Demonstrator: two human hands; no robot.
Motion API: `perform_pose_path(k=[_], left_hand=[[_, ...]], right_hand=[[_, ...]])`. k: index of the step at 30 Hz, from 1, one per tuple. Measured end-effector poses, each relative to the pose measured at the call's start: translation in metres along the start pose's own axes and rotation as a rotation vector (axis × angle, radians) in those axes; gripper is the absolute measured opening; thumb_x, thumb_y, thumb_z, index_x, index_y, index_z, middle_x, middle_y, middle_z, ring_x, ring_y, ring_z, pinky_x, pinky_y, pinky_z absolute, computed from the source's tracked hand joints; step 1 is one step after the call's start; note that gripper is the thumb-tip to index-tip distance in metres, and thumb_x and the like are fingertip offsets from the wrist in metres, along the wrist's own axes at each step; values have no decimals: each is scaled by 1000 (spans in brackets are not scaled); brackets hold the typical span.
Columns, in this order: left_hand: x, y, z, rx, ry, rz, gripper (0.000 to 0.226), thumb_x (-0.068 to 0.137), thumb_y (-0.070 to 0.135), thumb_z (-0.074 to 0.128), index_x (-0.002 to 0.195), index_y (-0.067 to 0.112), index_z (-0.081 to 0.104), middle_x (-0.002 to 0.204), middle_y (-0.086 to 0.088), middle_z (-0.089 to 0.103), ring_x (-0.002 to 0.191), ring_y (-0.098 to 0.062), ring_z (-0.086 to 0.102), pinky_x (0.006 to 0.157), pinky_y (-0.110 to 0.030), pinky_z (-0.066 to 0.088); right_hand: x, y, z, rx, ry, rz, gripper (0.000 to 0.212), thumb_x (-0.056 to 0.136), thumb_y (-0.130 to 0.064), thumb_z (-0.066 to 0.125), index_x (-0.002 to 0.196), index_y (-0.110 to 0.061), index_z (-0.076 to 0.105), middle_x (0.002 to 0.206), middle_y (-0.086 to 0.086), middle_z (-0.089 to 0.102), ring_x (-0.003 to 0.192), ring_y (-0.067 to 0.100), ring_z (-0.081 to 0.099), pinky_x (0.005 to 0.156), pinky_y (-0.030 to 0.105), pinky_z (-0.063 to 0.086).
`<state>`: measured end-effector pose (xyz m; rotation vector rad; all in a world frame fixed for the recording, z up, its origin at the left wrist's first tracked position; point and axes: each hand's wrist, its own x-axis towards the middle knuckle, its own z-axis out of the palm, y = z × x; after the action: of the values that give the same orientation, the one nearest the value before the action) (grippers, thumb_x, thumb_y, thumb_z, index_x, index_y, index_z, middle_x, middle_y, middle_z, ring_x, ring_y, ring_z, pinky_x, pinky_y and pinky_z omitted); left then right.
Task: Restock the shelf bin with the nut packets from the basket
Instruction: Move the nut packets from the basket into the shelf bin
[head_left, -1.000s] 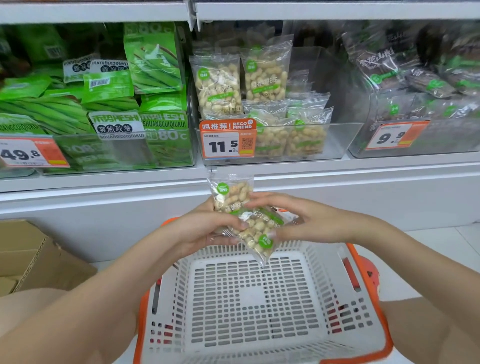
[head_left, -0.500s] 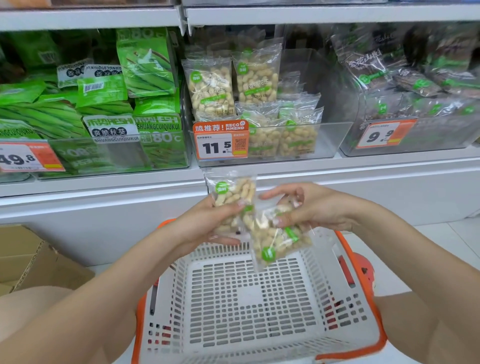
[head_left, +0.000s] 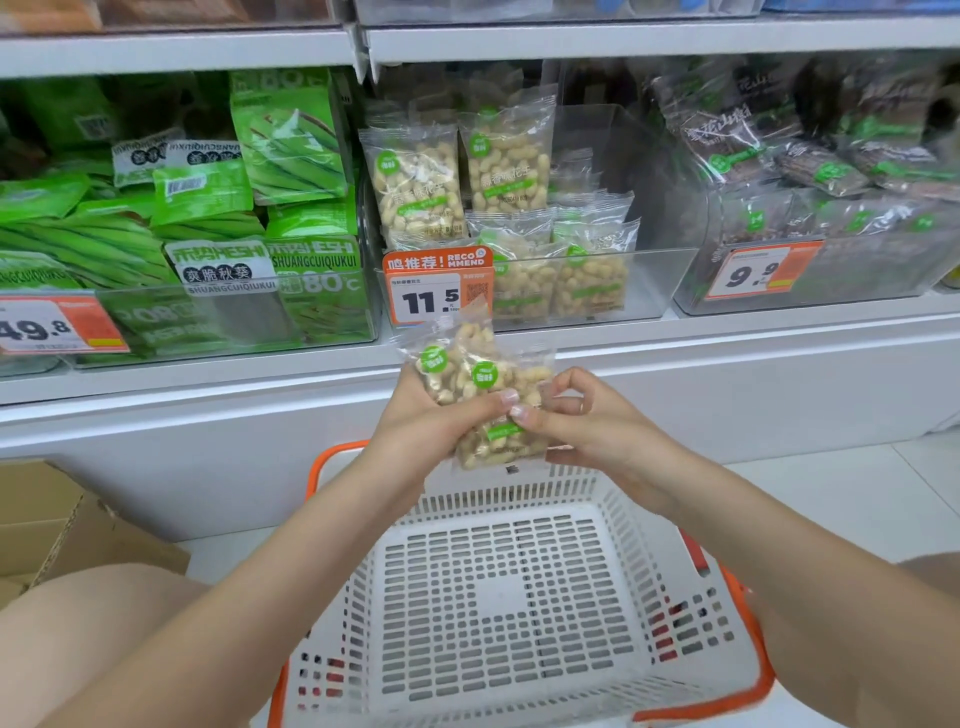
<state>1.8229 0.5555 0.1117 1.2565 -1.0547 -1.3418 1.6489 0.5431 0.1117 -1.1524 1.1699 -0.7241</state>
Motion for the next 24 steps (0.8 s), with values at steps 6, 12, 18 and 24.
perform_pose_path(k=[6,12,18,24], left_hand=[[15,29,-3,120,-71,78,63,69,23,79,122,12,47,100,-6,71,69,-11,69,54,-24,53],[61,90,-21,98,85,299,37,91,19,61,124,8,47,111,-5,68,90,-12,70,67,-29,59],[117,129,-35,317,235,411,28,82,34,71,103,20,60,108,-6,69,99,-26,67,83,-48,56],[137,108,-28,745,408,543,42,87,31,66,99,15,29,77,-1,47,79,-29,56,66,-36,44]], right_hand=[[2,-31,-12,-45,-27,-189,42,73,-19,76,112,-20,61,94,3,70,75,14,67,71,35,54],[41,-91,-32,-53,314,-520,29,76,-15,79,93,-22,56,99,16,67,83,20,60,62,27,51],[111,-145,-42,-193,487,-617,33,69,-31,81,91,-24,58,92,8,72,86,23,69,67,34,55],[157,-143,-43,-488,399,-430,36,73,-33,82,83,-22,50,87,-3,62,88,19,62,81,41,56]])
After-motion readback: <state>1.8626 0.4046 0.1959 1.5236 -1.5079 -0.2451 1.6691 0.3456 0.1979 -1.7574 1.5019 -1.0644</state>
